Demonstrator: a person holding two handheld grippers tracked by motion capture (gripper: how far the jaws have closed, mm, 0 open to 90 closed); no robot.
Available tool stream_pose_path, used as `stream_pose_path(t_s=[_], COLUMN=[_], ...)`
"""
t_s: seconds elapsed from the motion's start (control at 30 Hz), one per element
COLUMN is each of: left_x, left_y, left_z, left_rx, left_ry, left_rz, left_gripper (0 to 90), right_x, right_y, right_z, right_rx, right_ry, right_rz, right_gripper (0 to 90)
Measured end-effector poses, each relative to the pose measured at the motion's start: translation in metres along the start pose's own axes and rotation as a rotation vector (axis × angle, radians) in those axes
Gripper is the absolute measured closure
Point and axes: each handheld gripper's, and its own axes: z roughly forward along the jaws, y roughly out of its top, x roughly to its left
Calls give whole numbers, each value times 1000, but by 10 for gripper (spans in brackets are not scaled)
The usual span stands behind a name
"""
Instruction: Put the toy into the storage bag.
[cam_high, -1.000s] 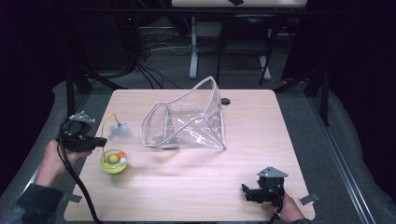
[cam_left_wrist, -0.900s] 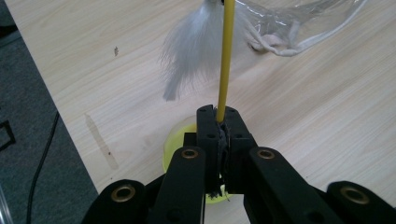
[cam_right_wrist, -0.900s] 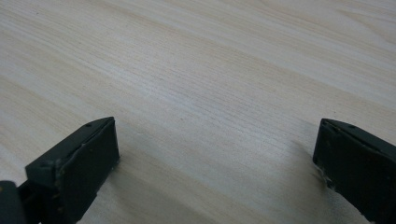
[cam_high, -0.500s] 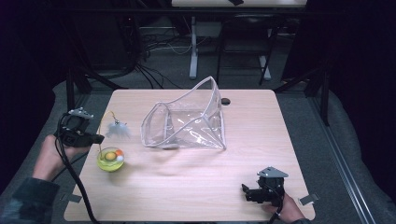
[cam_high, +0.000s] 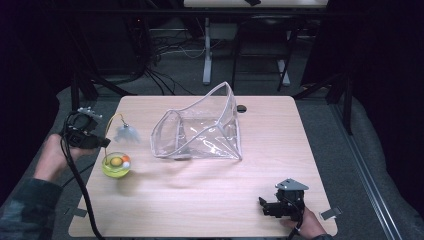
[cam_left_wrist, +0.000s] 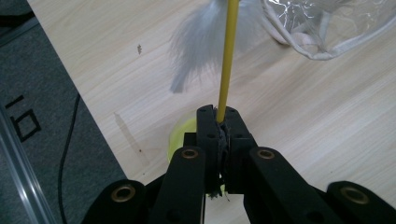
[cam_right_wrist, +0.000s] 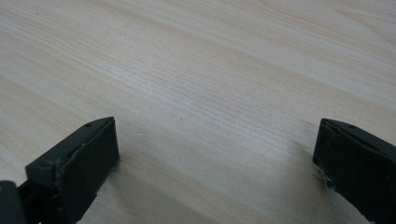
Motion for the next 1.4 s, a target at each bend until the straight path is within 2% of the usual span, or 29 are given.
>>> stream_pose_path(t_s=[0.33,0.5,0.57,0.77,0.97,1.4], left_x=[7,9,11,17,19,25], left_y=[14,22,25,33,44,65], left_z=[-4,-6,-7,-8,-9,-7], left_rx=[17,9,10,1,20,30], left_ry=[2,22,16,36,57,65], left_rz=[1,16,14,11,21,9], left_gripper=[883,883,884,885,884,884], right_x=[0,0,0,0,0,0], right_y=[0,0,0,0,0,0], right_z=[0,0,-1,0,0,0], right_rx=[6,6,7,1,2,2], right_ry=[-2,-3,-2,-2,-1,-1], right_rz=[-3,-4,-3,-5,-5,-5], right_gripper=[0,0,0,0,0,0])
